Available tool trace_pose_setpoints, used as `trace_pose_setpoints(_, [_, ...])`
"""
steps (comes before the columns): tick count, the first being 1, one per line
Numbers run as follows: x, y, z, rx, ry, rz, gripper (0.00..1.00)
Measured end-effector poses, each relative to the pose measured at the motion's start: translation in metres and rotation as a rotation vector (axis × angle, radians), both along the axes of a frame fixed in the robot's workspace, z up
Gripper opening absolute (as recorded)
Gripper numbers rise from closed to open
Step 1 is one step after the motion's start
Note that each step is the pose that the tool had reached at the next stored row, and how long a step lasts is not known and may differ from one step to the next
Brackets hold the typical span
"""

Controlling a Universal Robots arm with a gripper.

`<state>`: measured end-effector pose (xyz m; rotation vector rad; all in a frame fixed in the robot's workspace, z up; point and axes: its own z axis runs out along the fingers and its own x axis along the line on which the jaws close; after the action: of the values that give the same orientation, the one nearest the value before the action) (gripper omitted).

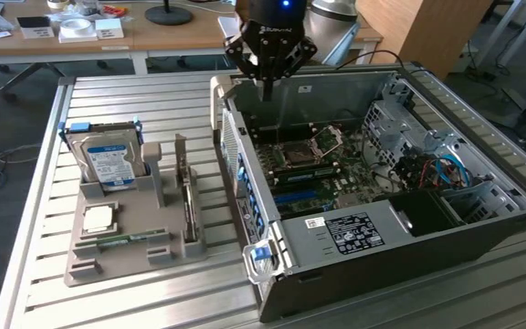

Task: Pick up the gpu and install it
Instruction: 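Reach for the gpu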

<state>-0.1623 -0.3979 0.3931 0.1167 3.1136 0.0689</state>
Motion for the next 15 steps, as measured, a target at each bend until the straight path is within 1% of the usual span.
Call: trace_pose_setpoints(15, [-0.049, 0.0046, -0.0001, -0.0001, 0.0001, -0.001, 0.11])
